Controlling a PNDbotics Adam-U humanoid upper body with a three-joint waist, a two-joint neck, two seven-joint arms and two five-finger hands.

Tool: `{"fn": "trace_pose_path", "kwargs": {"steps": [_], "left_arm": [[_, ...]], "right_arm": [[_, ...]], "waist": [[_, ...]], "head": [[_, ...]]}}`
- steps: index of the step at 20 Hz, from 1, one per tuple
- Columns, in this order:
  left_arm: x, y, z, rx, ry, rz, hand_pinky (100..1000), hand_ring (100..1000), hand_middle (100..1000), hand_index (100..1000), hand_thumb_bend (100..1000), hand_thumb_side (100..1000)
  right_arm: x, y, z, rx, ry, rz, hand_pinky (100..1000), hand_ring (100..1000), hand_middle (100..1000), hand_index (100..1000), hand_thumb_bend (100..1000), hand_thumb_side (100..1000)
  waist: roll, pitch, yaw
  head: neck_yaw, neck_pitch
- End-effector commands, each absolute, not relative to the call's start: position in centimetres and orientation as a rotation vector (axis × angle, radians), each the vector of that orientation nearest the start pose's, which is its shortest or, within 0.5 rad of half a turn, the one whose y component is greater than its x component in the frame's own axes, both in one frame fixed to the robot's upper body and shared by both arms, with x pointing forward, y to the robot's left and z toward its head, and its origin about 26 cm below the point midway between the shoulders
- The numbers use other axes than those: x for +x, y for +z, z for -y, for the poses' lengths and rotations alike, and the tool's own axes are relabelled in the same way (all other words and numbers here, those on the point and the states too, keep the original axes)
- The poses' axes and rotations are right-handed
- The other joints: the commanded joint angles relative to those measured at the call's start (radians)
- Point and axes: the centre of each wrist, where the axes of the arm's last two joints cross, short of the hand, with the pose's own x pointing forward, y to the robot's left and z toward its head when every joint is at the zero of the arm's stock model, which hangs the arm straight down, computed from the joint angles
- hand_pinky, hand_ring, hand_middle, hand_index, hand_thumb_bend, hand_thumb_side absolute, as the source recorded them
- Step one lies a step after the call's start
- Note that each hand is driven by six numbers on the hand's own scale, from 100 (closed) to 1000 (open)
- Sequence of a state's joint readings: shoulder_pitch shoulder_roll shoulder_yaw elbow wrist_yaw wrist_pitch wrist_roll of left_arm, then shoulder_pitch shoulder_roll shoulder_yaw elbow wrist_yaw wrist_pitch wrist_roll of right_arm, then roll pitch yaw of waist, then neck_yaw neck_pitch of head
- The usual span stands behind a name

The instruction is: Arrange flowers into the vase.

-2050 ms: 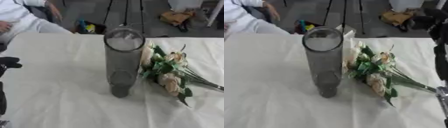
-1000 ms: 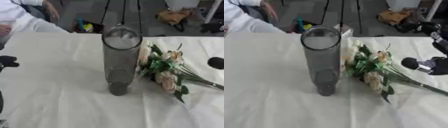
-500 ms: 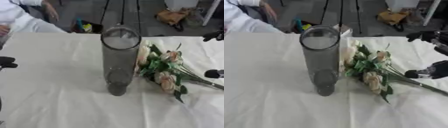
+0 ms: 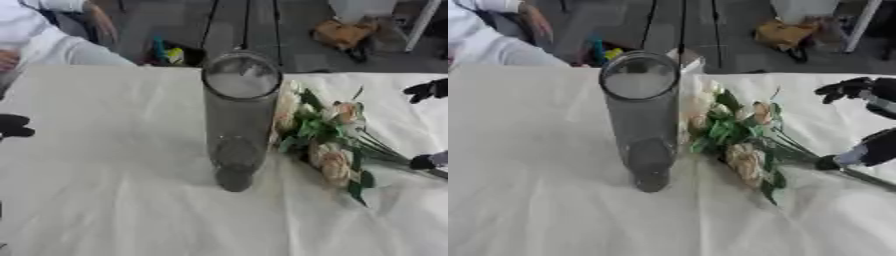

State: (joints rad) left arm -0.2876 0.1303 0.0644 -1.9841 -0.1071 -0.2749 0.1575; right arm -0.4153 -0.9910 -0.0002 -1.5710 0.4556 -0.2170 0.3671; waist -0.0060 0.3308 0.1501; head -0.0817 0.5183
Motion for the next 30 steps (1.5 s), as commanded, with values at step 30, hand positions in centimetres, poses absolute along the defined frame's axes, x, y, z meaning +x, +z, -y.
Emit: {"fn": "trace_pose_path", "kwargs": {"steps": [30], "left_arm": [[29.9, 18.4, -24.0, 0.186, -0.045, 2.565, 545, 590, 713, 868, 100, 1000]], "right_arm": [[35.6, 22.8, 41.5, -1.128, 1.419, 1.599, 795, 788, 554, 825, 687, 455]], "waist": [[0.023, -0.016, 0.024]], "head": [[-0.073, 0.001]]}}
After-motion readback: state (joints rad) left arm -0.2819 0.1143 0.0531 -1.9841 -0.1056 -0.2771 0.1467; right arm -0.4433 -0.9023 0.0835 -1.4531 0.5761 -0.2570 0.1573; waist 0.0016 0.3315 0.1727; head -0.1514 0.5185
